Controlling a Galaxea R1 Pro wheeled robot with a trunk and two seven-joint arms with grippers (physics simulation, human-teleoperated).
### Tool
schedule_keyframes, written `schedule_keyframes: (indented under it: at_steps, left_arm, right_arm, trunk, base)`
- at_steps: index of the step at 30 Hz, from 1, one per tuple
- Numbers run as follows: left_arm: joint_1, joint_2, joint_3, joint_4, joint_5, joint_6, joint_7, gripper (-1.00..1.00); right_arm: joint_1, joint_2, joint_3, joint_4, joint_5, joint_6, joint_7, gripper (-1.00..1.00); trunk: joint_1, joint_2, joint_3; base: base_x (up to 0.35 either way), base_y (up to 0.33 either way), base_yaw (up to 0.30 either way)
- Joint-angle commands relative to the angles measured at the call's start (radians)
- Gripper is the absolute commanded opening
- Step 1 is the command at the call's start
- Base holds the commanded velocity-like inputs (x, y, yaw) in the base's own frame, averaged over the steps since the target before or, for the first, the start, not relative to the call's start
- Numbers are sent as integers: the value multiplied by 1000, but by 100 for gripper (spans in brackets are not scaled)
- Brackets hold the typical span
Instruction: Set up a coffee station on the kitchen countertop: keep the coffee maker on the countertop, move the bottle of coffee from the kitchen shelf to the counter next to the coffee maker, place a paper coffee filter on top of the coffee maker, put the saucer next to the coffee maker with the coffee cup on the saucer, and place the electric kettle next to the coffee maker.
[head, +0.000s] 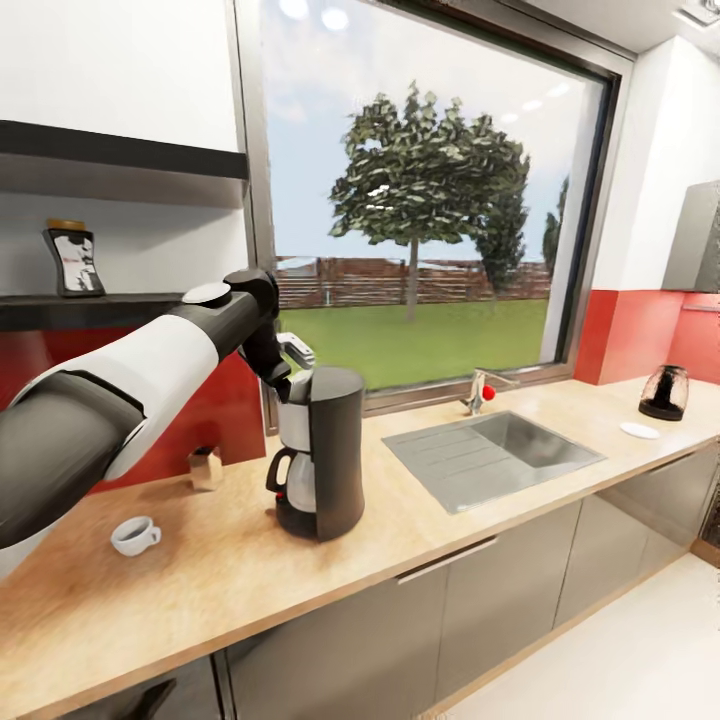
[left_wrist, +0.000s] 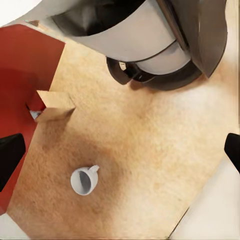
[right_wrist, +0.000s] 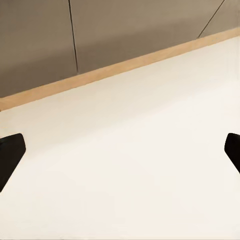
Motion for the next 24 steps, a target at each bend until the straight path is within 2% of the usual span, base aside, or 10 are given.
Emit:
schedule_keyframes:
  at_steps: [1,3,7,11,13,14,18,20,21,24]
  left_arm:
    - [1,3,1,1,-10,8,-10,100]
    - [2,4,1,3,-10,8,-9,100]
    - [33,27,5,5,-9,6,-4,100]
    - [81,62,11,0,-6,6,-3,100]
    - [127,93,17,-3,3,4,-3,100]
    - [171,102,30,-5,9,-1,-3,100]
    - [237,109,55,-37,13,-14,-2,100]
    - [288,124,74,-85,14,-17,-2,100]
    - [345,148,101,-152,14,-19,-2,100]
    - [444,180,172,-268,14,-23,-1,100]
  right_arm:
    - [0,0,-1,1,1,-3,-1,100]
    - [0,0,-1,1,1,-3,-1,100]
    - [0,0,-1,1,1,-3,-1,100]
    - [0,0,-1,2,1,-3,-1,100]
    - [0,0,0,2,1,-3,-1,100]
    - [0,0,1,3,1,-3,-2,100]
    - [0,0,2,4,1,-3,-2,100]
    - [0,0,4,5,1,-3,-3,100]
    - [0,0,5,5,1,-4,-3,100]
    - [0,0,6,5,1,-5,-3,100]
  trunk:
    - [0,-1,-1]
    - [0,-1,-1]
    - [0,-1,-1]
    - [0,-1,-1]
    - [0,-1,-1]
    - [0,-1,-1]
    - [0,-1,-1]
    - [0,-1,-1]
    - [0,-1,-1]
    - [0,-1,-1]
  base:
    - [-334,118,0]
    - [-334,119,0]
    - [-334,120,0]
    - [-329,120,0]
    - [-218,94,0]
    - [-65,29,0]
    - [-32,15,0]
    - [-9,4,0]
    - [-3,1,0]
    - [-1,0,0]
